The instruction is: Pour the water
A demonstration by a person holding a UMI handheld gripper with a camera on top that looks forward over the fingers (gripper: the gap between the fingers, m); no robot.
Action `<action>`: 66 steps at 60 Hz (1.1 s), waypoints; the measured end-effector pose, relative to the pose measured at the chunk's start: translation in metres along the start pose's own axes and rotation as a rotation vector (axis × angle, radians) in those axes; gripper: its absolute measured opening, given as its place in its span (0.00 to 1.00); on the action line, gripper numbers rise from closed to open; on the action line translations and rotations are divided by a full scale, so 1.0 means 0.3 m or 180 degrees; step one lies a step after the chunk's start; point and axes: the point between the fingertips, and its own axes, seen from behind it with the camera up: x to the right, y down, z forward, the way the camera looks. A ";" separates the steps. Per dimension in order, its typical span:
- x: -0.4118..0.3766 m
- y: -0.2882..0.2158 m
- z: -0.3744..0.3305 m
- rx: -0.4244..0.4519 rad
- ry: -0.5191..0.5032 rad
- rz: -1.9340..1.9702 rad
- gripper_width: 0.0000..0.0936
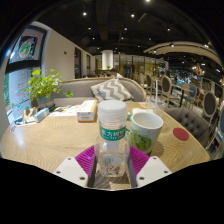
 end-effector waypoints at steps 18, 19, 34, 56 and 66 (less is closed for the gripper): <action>-0.095 -0.108 -0.053 0.0091 -0.0266 -0.0133 0.43; -0.103 -0.126 -0.057 0.0109 -0.0288 -0.0122 0.42; -0.211 -0.426 -0.107 0.0091 -0.1172 0.1841 0.42; -0.088 -0.583 -0.044 -0.0260 -0.2157 0.5434 0.42; -0.104 -0.492 0.028 -0.0589 -0.2185 0.6070 0.42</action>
